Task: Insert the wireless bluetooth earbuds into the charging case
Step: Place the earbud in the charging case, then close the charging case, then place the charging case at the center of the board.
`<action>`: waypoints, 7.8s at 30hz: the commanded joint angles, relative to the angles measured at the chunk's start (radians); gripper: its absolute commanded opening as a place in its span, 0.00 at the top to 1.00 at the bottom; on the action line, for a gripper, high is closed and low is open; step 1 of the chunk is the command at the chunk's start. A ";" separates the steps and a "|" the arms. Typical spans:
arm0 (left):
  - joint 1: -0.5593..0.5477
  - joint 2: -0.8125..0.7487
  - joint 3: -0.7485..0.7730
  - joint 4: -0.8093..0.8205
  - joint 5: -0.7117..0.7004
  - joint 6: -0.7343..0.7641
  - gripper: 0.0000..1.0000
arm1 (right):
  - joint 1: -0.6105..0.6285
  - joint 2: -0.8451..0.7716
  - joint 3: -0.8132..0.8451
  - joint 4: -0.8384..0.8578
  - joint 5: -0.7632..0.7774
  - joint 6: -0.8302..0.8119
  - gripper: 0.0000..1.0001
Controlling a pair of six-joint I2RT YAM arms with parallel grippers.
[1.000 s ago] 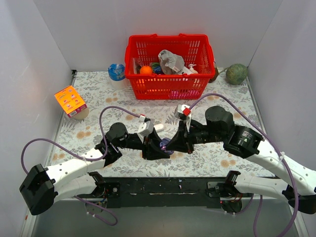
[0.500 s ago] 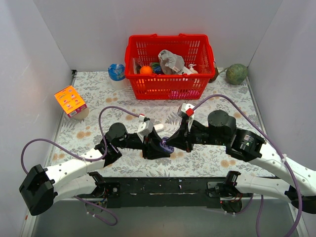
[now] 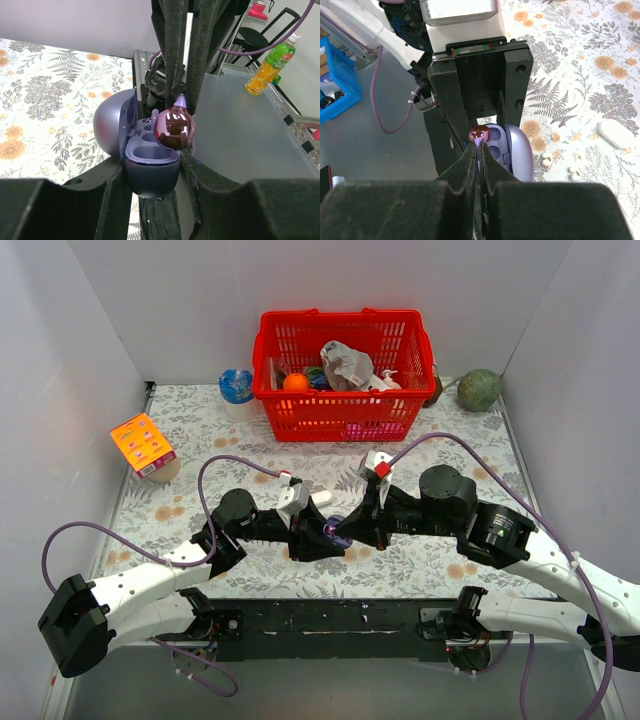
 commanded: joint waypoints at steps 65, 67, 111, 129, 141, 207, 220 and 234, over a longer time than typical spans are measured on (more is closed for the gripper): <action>-0.004 -0.023 0.019 -0.013 -0.031 0.024 1.00 | 0.038 0.055 0.058 -0.047 0.123 -0.024 0.73; -0.004 -0.024 0.019 -0.013 -0.031 0.025 1.00 | 0.040 0.055 0.061 -0.044 0.126 -0.023 0.69; -0.006 -0.040 0.036 -0.004 -0.066 0.038 1.00 | 0.040 0.060 0.061 -0.050 0.125 -0.004 0.99; -0.006 -0.037 0.031 0.000 -0.072 0.041 1.00 | 0.040 0.046 0.076 -0.019 0.158 -0.003 0.99; -0.006 -0.087 -0.009 -0.011 -0.103 0.042 1.00 | 0.037 0.004 0.081 -0.117 0.473 0.063 0.99; 0.533 0.637 0.261 -0.562 -0.506 -0.355 0.68 | 0.037 -0.213 -0.488 0.073 0.517 0.304 0.68; 0.536 0.531 0.261 -0.738 -0.597 -0.326 0.51 | 0.037 -0.233 -0.475 0.016 0.537 0.307 0.68; 0.539 0.034 0.105 -0.738 -0.754 -0.585 0.02 | 0.035 -0.226 -0.525 0.036 0.665 0.380 0.57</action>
